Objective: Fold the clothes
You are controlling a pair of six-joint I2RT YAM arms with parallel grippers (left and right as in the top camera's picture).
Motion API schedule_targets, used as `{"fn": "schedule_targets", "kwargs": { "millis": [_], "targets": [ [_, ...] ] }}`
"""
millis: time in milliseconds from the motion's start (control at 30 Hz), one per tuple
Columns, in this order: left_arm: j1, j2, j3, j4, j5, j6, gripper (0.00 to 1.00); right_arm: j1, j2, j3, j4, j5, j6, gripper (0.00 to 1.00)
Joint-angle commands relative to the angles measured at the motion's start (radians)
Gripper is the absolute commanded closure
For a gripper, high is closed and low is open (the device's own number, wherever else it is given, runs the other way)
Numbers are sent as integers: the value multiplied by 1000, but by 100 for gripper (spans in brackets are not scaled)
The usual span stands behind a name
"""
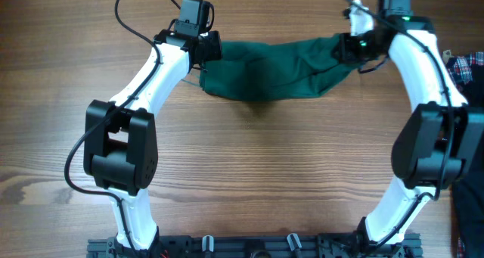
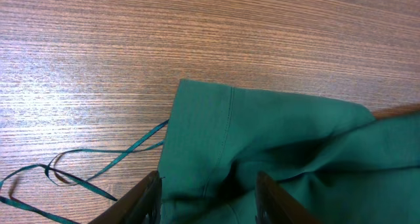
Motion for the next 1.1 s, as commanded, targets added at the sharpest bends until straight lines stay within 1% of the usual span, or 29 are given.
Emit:
{"fn": "schedule_targets", "kwargs": {
  "millis": [0,167,300,333,367,400,500,600,667,700,733,833,867,933,1000,1067],
  "targets": [
    [5,9,14,3,12,2,54,112,-17,19,-3,26,-37,96],
    [5,9,14,-4,12,2,54,256,-17,19,4,27,-39,96],
    [5,9,14,-11,11,2,54,334,-17,16,22,109,-37,95],
    [5,9,14,-18,11,2,54,338,-17,16,23,108,-36,83],
    [5,9,14,-23,11,3,54,339,-17,16,24,108,-36,80],
    [6,9,14,-24,11,6,54,339,-17,16,27,107,-35,81],
    [5,9,14,-25,11,6,55,339,-17,16,42,103,-20,95],
    [6,9,14,-19,11,5,55,339,-17,2,71,101,-7,96],
    [12,9,14,-15,-37,5,55,339,-13,-5,101,56,10,96],
    [18,9,14,-19,-50,5,55,341,-7,-5,117,31,48,96],
    [23,9,14,-16,-48,-2,55,349,-3,-5,132,6,70,96],
    [32,9,14,-17,-48,-3,56,391,28,-8,192,11,85,96],
    [32,9,14,-16,-48,-2,60,401,41,-8,207,21,106,96],
    [31,9,14,-24,-48,-2,71,397,47,-8,210,130,205,96],
    [25,-3,14,-24,-48,-2,80,365,31,3,210,132,195,96],
    [5,-16,14,-33,-48,-2,91,319,22,3,182,191,195,96]
  ]
}}
